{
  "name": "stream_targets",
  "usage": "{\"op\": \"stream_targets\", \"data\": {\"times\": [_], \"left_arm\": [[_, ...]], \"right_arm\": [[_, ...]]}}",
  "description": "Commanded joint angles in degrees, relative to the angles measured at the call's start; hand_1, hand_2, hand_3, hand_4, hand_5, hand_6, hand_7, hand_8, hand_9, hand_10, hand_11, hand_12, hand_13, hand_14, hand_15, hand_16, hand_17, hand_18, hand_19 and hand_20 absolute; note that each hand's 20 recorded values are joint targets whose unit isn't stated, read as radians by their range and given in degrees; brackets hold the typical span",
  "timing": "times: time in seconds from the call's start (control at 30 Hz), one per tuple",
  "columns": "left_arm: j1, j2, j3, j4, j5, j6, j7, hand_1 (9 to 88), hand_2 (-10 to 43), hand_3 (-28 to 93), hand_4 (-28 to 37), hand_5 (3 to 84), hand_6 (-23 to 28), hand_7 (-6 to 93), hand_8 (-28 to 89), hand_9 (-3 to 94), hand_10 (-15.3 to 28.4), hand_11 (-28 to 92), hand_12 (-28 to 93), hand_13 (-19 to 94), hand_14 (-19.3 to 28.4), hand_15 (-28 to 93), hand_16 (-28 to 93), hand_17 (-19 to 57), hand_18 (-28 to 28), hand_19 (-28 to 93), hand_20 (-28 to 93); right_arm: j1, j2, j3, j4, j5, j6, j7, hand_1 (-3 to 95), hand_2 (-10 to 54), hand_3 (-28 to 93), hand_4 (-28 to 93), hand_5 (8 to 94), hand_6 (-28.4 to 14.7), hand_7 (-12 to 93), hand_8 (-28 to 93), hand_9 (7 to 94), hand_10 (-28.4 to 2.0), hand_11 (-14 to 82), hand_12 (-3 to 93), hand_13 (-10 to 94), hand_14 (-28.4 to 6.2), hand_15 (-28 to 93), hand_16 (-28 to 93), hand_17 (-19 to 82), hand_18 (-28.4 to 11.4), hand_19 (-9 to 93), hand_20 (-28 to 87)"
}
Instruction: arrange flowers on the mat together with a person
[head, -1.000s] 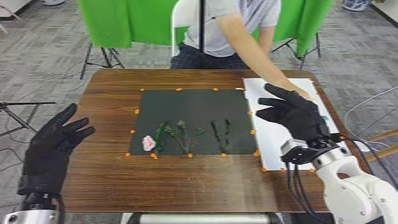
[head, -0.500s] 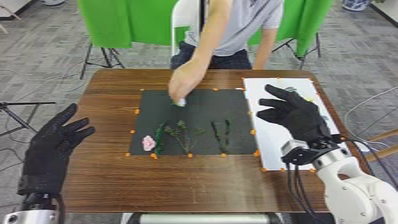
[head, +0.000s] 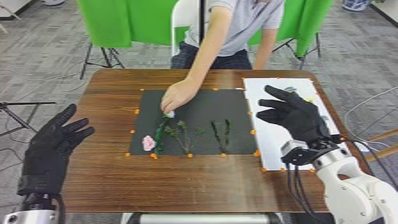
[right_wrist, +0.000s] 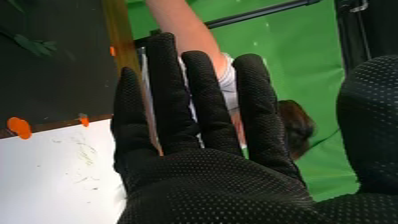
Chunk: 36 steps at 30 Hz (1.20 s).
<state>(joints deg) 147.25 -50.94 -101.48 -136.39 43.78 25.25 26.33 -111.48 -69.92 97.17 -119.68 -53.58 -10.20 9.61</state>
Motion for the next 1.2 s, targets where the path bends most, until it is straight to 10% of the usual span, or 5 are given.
{"op": "stream_targets", "data": {"times": [0.03, 0.77, 1.2], "left_arm": [[0.4, -0.41, 0.06, -0.22, 0.02, 0.09, -0.5, 16.7, 4.6, 79, -28.3, 32.6, 5.0, 15.1, -11, 34.5, 18.2, 24, 10, 24, 26.0, 50, -9, -9.7, 21.7, 46, 10], [0.6, 0.13, 0.53, -0.24, -0.29, 0.74, 0.45, 17.3, 4.7, 79, -28.3, 32.8, 5.2, 15.0, -11, 34.5, 18.2, 24, 10, 24, 25.9, 50, -9, -9.6, 21.6, 46, 10], [0.6, 1.59, 0.78, -0.2, -0.79, 1.35, 1.49, 17.5, 4.8, 79, -28.3, 32.8, 5.2, 15.0, -11, 34.4, 18.1, 24, 10, 24, 25.8, 50, -10, -9.7, 21.6, 46, 10]], "right_arm": [[-0.3, -0.5, -0.1, -0.1, -0.9, -0.4, 0.3, 20.8, 1.0, 73, -28, 46.0, -0.8, 13, -11, 46.8, -17.9, 14.7, 16.0, 39, -18.9, 45, 13, 5, -23.5, 50, 17], [0.7, 0.8, -0.3, -0.3, -3.0, 1.5, -0.2, 20.9, 1.0, 73, -28, 46.2, -0.9, 12, -11, 46.9, -17.9, 14.7, 16.0, 39, -19.0, 46, 13, 6, -23.9, 51, 18], [2.1, 9.7, -3.6, -5.0, -29.7, 25.3, 10.3, 25.2, -0.5, 72, -27, 48.1, -1.6, 15, -11, 49.0, -18.4, 17.4, 15.6, 46, -18.4, 52, 11, 14, -26.5, 61, 19]]}}
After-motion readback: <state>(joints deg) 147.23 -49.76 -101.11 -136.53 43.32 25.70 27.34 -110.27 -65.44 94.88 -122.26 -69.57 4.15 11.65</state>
